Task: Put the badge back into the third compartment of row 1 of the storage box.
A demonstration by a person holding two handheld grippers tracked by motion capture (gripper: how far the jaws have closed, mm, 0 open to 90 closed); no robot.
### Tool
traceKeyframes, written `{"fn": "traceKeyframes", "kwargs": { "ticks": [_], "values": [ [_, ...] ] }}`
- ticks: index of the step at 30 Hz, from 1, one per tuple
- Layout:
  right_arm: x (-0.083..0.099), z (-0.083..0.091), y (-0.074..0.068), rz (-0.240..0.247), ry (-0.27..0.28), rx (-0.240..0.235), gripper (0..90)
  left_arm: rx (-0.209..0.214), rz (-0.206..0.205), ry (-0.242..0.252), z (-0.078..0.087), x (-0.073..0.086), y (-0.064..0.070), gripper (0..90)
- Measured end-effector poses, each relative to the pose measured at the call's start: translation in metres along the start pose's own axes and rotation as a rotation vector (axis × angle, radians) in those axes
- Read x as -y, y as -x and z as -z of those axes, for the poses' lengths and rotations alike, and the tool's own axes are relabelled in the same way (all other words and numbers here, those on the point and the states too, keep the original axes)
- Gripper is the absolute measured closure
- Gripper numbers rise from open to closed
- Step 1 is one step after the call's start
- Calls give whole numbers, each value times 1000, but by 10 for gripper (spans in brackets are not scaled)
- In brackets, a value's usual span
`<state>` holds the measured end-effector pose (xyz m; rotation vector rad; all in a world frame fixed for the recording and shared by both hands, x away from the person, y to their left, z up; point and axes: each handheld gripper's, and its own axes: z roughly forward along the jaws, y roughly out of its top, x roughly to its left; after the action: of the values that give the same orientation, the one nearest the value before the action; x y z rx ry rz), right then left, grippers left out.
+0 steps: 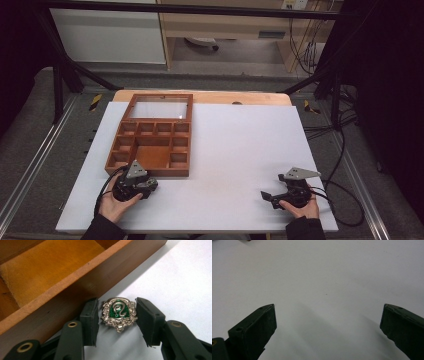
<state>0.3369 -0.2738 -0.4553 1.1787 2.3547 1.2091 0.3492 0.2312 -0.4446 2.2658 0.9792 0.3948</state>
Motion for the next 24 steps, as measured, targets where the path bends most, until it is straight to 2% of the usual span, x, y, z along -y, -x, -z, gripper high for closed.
{"fn": "traceKeyframes", "kwargs": {
  "ticks": [24],
  "values": [
    [0,0,0,2,-2,1,10,11,18,-3,1,0,0,573]
  ]
}}
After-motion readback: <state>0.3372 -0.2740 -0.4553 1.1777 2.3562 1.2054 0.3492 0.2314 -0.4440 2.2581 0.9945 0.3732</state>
